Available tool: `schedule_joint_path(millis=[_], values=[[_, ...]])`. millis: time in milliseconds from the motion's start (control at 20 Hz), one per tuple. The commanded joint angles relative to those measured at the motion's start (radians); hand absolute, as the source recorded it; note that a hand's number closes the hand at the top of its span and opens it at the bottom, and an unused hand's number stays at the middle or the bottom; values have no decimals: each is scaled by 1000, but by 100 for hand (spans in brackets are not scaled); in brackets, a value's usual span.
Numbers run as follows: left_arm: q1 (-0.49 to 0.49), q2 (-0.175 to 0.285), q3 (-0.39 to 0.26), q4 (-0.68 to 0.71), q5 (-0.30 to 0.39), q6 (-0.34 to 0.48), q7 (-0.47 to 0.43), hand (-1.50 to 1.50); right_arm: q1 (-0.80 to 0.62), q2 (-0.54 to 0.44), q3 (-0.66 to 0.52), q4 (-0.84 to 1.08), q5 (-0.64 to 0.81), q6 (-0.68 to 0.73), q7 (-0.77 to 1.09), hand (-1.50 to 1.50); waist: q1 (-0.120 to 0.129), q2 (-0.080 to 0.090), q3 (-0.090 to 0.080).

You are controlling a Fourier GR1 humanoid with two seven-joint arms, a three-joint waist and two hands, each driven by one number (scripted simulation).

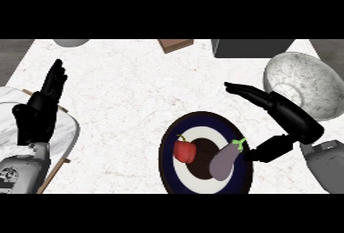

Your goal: Pick the bell pepper from the plate and place it in the bowl

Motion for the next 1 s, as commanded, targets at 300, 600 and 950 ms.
schedule_joint_path(millis=[300, 600, 950], values=[[18, 8, 12, -64, -2, -25, 53, 0, -174, 78, 203, -149, 171, 180, 470, -150, 12, 2, 1], [-28, -24, 18, -12, -13, -39, 37, 0, -244, 213, 251, -56, 210, 296, 552, -150, 9, 6, 2], [12, -77, -18, -39, -73, -8, 28, 0, -189, 323, 360, -16, 359, 322, 680, -150, 7, 5, 2]])
